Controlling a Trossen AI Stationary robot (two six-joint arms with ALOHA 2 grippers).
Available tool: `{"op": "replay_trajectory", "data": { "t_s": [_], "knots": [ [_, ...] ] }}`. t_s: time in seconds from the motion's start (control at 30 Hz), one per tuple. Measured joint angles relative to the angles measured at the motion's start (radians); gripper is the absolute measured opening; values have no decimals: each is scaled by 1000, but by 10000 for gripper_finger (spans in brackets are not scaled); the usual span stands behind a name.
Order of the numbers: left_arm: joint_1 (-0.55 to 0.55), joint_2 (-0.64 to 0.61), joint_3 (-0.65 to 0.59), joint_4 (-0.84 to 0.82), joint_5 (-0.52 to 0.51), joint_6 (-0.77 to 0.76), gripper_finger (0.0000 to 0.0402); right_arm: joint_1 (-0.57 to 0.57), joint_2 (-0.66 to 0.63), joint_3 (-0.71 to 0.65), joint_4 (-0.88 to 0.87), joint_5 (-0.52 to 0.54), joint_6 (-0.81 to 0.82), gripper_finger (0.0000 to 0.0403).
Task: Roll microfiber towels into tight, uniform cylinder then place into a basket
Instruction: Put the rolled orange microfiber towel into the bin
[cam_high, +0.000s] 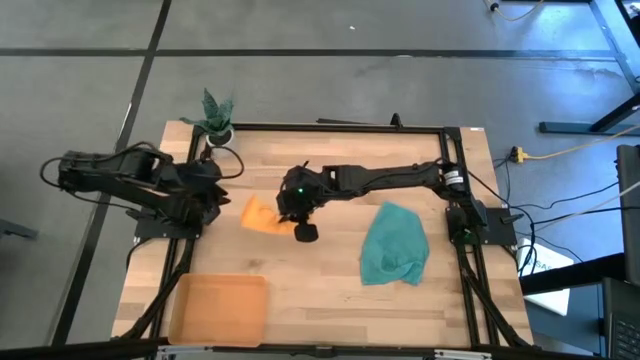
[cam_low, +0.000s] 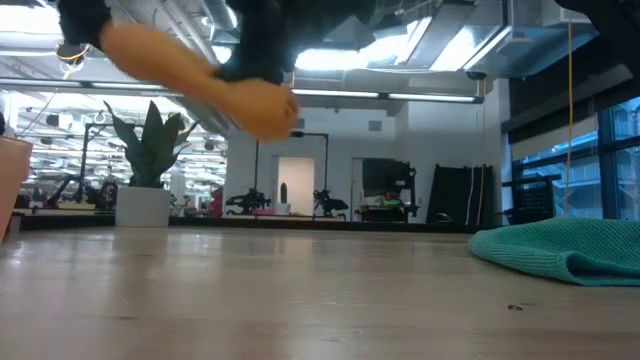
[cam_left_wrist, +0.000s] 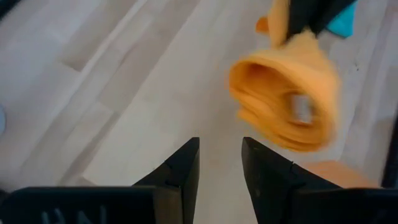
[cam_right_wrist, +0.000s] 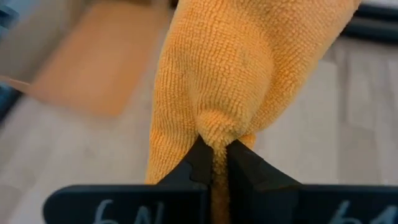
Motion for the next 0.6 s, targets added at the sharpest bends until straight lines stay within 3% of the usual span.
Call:
{"op": "replay_trajectory", "data": {
  "t_s": [0.27,0.6],
  "knots": [
    [-75,-55,0,7,33,-97,110,22,-1,0,46,-23,-4,21],
    [-112,-100,0,-57,-20,-102,110,26,-1,0,121,-32,-2,21]
  ]
}}
